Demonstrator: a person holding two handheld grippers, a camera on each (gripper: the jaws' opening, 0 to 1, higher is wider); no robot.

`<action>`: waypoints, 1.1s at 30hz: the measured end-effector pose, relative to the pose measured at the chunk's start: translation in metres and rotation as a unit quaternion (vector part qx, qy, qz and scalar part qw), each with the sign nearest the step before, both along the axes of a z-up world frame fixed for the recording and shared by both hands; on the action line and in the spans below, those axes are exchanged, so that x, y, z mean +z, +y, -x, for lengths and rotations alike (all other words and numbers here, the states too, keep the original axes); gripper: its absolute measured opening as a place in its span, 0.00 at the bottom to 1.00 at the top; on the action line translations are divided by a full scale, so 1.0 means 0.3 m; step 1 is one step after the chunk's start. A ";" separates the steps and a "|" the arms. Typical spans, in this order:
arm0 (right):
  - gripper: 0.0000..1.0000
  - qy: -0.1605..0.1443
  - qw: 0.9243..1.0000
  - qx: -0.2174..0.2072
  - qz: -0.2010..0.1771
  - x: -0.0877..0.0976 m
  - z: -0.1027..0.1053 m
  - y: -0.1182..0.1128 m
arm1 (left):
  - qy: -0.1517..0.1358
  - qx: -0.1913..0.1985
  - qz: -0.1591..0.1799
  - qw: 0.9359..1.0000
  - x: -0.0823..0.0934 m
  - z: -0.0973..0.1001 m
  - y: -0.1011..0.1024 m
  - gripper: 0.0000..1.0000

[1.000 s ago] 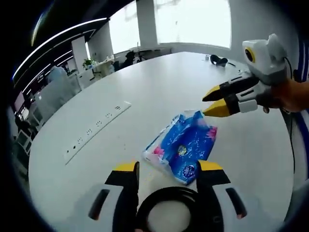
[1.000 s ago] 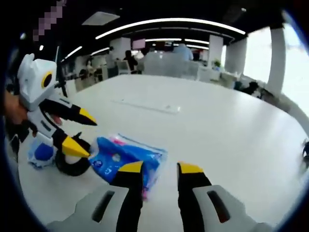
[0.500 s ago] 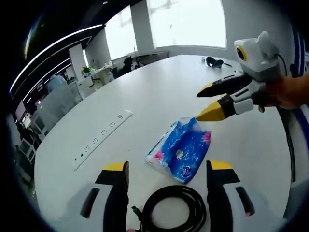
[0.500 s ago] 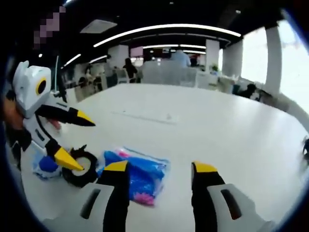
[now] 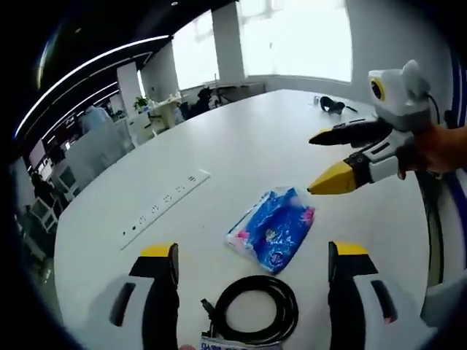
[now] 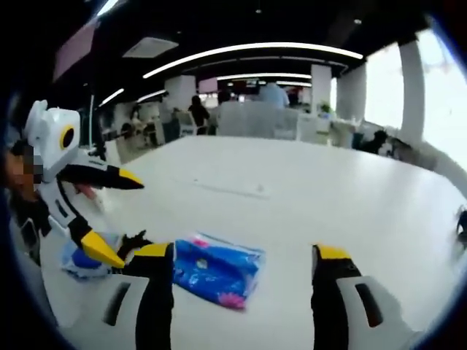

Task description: Arrange the tabletop items into an orderly group along one side of the table until the central work area is clear of visible clutter.

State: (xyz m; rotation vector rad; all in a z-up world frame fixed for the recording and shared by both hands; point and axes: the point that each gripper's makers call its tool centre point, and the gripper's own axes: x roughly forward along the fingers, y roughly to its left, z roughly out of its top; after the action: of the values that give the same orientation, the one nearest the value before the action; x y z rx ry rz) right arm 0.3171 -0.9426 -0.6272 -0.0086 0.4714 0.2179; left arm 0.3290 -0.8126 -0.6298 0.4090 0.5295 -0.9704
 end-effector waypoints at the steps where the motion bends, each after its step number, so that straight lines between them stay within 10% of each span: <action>1: 0.83 -0.002 1.000 -0.001 -0.001 0.011 0.005 0.003 | 0.000 0.001 0.004 1.000 0.008 0.002 0.000 0.88; 33: 1.00 -0.034 0.999 0.012 0.021 0.199 0.145 0.136 | -0.013 0.026 0.064 0.998 0.179 0.128 0.147 0.99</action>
State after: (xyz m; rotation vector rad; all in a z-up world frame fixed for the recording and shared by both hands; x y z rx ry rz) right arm 0.2735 -0.9017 -0.5675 -0.0618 0.4080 0.2300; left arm 0.2907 -0.7685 -0.5761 0.2909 0.4497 -0.9427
